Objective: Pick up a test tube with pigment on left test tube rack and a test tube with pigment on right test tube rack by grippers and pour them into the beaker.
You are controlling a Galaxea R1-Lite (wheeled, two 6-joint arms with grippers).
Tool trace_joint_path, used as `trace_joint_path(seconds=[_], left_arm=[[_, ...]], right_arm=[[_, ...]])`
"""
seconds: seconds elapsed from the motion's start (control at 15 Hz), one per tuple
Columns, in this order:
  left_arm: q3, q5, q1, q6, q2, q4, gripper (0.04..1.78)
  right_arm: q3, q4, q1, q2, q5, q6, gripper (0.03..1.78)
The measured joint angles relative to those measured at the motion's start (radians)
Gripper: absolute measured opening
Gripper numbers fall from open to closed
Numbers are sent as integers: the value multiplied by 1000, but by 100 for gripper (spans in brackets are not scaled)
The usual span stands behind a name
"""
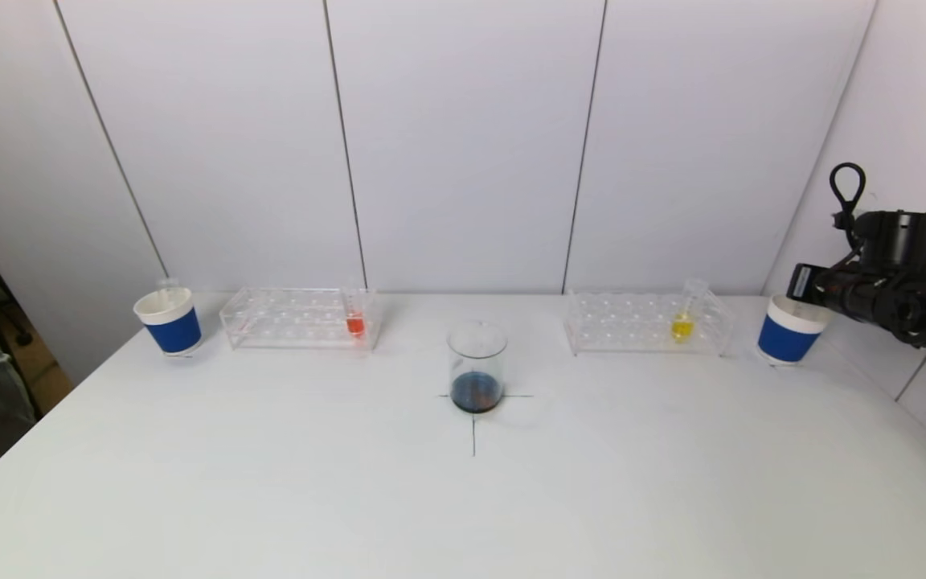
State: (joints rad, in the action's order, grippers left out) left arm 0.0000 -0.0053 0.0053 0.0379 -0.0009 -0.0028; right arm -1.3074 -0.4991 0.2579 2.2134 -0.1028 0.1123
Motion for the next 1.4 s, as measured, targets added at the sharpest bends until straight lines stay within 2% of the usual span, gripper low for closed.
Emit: trace_joint_path(seconds=[0.33, 0.53, 0.67, 1.07, 1.4], left_arm=[[0, 0, 0, 0, 0, 0, 178], [0, 0, 0, 0, 0, 0, 178], [0, 0, 0, 0, 0, 0, 178], [0, 0, 0, 0, 0, 0, 178], [0, 0, 0, 0, 0, 0, 178]], right_arm=[[0, -1, 1, -3, 1, 3, 145], [1, 0, 1, -4, 0, 3, 172], [1, 0, 1, -8, 0, 3, 178], [12, 0, 1, -27, 0, 2, 177], [103, -1, -17, -137, 0, -2, 177]])
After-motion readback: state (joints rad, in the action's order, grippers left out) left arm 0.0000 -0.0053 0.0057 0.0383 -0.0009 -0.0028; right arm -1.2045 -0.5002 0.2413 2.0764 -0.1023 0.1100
